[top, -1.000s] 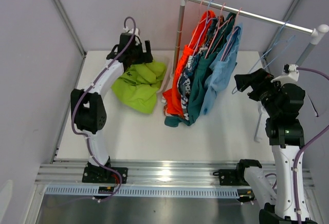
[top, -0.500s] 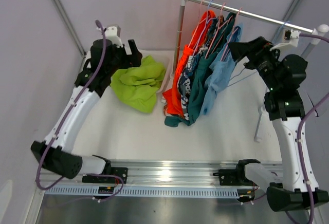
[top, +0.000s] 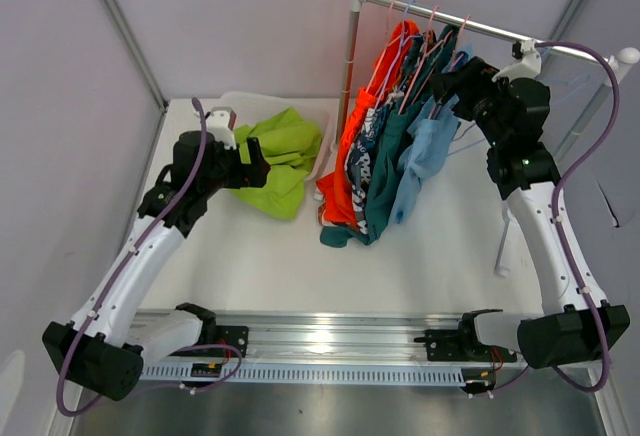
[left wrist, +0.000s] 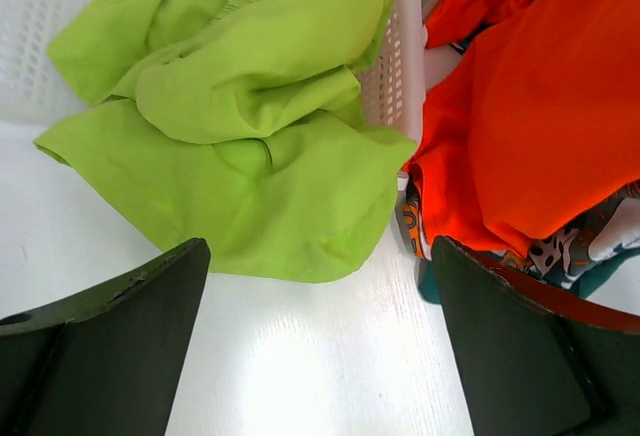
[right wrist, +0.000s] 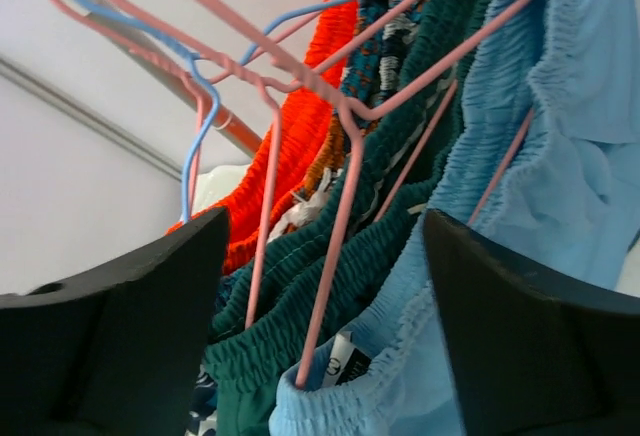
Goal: Remove the shorts from the hanger
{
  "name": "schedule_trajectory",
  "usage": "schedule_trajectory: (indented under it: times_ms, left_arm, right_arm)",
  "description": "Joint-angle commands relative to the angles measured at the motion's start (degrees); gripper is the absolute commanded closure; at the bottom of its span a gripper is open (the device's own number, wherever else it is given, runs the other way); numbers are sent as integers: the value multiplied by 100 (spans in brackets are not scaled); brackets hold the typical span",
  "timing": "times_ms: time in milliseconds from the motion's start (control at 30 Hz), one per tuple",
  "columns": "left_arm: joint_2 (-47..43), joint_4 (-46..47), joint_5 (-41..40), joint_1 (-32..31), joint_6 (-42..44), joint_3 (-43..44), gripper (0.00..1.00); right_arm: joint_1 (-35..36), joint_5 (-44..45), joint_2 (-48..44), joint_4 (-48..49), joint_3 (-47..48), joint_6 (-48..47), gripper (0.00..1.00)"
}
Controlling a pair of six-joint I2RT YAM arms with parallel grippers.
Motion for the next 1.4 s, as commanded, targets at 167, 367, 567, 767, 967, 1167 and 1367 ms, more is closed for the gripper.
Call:
schedule_trajectory:
  times_ms: [167,367,567,767,967,1167,1367]
  left_arm:
    - [-384,634,706,-103,44,-346,1]
    - [-437,670,601,-516,98,-214,1]
    - [-218,555,540,-1498,325,444,1]
    - [643,923,152,-3240,862,1585,1]
    - [1415,2074,969,-3733,651,1746,1]
    - [2006,2515,1444,-4049,634,1931,1]
    - [2410,3112,1480,-4234,669,1965,1]
  right_arm:
    - [56,77,351,267,383,-98,53]
    - [56,-81,518,170,525,-71,83]
    - [56,16,290,170,533,-19,100]
    - [74,-134,70,39,1016,201,100]
    - [74,-46,-105,-322,1508,420,100]
    - [65,103,-246,-612,1764,561,100]
    - [65,33,-449,-648,1808,746,100]
